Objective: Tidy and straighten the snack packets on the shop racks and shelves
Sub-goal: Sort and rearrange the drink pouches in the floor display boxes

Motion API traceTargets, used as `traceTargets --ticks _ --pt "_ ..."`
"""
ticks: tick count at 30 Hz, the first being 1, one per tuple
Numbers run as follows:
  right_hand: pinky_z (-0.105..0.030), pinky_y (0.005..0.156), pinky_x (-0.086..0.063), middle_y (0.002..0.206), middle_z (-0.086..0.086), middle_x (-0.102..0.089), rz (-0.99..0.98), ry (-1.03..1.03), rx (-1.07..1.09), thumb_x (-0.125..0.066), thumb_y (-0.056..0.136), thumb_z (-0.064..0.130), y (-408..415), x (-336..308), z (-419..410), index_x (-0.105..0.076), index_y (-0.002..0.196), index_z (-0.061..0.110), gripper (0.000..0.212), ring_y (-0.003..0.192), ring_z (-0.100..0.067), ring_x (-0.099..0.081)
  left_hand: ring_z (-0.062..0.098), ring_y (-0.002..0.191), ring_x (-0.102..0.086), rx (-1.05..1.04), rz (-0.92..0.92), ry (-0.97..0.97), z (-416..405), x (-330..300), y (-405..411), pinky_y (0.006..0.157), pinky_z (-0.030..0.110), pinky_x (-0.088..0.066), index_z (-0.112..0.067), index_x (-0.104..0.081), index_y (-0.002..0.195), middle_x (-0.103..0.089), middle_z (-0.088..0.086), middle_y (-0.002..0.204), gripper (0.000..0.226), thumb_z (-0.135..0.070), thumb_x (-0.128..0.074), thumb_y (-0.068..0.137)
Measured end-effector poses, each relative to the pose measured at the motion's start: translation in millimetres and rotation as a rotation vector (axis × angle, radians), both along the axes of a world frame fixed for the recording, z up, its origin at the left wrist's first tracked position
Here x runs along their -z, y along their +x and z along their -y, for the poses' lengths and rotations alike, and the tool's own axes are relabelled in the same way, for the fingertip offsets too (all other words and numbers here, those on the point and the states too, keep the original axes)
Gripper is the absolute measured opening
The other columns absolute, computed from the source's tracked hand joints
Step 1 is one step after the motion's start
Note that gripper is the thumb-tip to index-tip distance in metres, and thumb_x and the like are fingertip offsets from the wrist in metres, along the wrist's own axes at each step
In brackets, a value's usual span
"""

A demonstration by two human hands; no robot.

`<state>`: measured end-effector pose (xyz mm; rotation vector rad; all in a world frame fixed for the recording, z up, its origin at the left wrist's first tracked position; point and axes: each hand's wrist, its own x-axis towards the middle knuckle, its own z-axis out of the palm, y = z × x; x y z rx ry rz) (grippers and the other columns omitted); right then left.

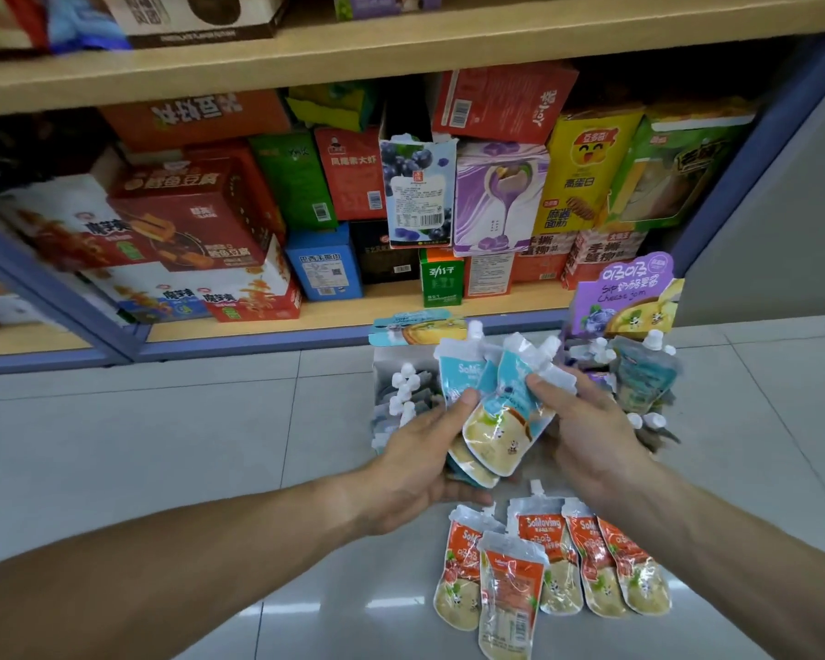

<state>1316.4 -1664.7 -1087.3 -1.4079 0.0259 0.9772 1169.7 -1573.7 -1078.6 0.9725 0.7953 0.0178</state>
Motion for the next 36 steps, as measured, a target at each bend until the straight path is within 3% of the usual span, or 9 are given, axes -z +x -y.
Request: traceTargets --ticks 3,9,14,17,21,24,26,30,36 --pt "-0.041 0.065 -0.061 0.109 -0.019 -0.075 -0.036 -0.005 -0.085 -0.065 0.096 0.010 -17.4 7.7 19.3 -0.067 0.119 0.009 0.023 0.089 -0.031 -0.075 0.027 0.107 -0.074 0.142 0.004 -0.031 14.9 4.1 -18.2 0.082 0.037 -0.064 -0.020 -0.059 0.131 -0.076 0.009 0.117 0.045 -0.049 -0.059 0.097" --pt "-0.051 0.093 -0.056 0.112 -0.012 -0.076 -0.124 -0.043 -0.345 -0.079 0.071 0.005 -21.9 19.9 43.0 -0.063 0.120 0.019 0.054 0.095 -0.033 -0.074 0.022 0.101 -0.074 0.319 -0.085 -0.114 18.6 30.4 -54.3 0.098 0.043 -0.059 -0.017 -0.060 0.132 -0.075 0.005 0.118 0.042 0.000 -0.069 0.095" --pt "-0.035 0.069 -0.060 0.108 -0.015 -0.077 -0.090 -0.107 -0.708 -0.078 0.078 -0.002 -30.3 20.9 41.0 -0.065 0.119 0.004 0.044 0.092 -0.030 -0.076 0.018 0.089 -0.074 0.455 -0.158 -0.053 10.9 44.2 -61.8 0.104 0.049 -0.054 -0.022 -0.068 0.115 -0.077 0.001 0.104 0.044 0.014 -0.063 0.090" --pt "-0.048 0.081 -0.062 0.102 -0.008 -0.079 0.112 -0.168 -0.720 -0.085 0.074 0.004 -36.4 26.1 34.4 -0.065 0.117 0.006 0.047 0.092 -0.028 -0.077 0.018 0.106 -0.072 0.490 -0.125 0.012 3.6 49.5 -63.2 0.106 0.040 -0.053 -0.021 -0.070 0.119 -0.075 0.002 0.118 0.045 0.012 -0.069 0.088" --pt "-0.024 0.073 -0.061 0.101 0.013 -0.077 0.506 -0.160 -0.679 -0.089 0.074 0.012 -40.3 28.4 15.6 -0.068 0.110 0.027 0.045 0.092 -0.005 -0.074 0.009 0.101 -0.070 0.643 -0.303 0.468 -26.4 67.4 -68.5 0.084 0.016 -0.053 -0.027 -0.063 0.122 -0.074 -0.009 0.114 0.047 -0.011 -0.083 0.083" --pt "-0.009 0.074 -0.051 0.101 0.023 -0.072 0.839 -0.180 -0.712 -0.089 0.076 0.022 -44.3 39.4 -3.3 -0.063 0.107 0.033 0.043 0.095 0.005 -0.067 0.018 0.097 -0.067 0.677 -0.563 0.923 -54.1 86.8 -81.5 0.080 0.025 -0.054 -0.028 -0.061 0.126 -0.073 -0.002 0.105 0.038 -0.022 -0.070 0.090" --pt "-0.015 0.078 -0.052 0.106 0.022 -0.070 0.963 -0.206 -0.758 -0.087 0.078 0.025 -50.3 48.3 -17.4 -0.061 0.113 0.032 0.044 0.098 -0.003 -0.066 0.026 0.106 -0.064 0.809 -0.556 1.084 -64.5 99.2 -87.7 0.090 0.033 -0.052 -0.025 -0.057 0.134 -0.070 0.006 0.112 0.040 -0.024 -0.062 0.094" --pt "-0.035 0.089 -0.056 0.119 0.006 -0.073 1.079 -0.229 -0.819 -0.080 0.082 0.023 -65.0 69.6 -39.1 -0.058 0.121 0.027 0.045 0.111 -0.020 -0.068 0.033 0.119 -0.058 0.948 -0.556 1.141 -68.7 114.1 -92.0 0.098 0.035 -0.046 -0.016 -0.052 0.138 -0.058 0.014 0.127 0.041 -0.029 -0.058 0.099" --pt "-0.030 0.076 -0.048 0.112 0.000 -0.071 1.183 -0.205 -0.734 -0.072 0.089 0.018 -72.3 89.8 -45.3 -0.056 0.119 0.021 0.034 0.099 -0.024 -0.066 0.032 0.120 -0.057 1.067 -0.508 1.260 -67.5 120.6 -101.5 0.099 0.035 -0.045 -0.020 -0.048 0.148 -0.057 0.014 0.131 0.049 -0.038 -0.054 0.102"
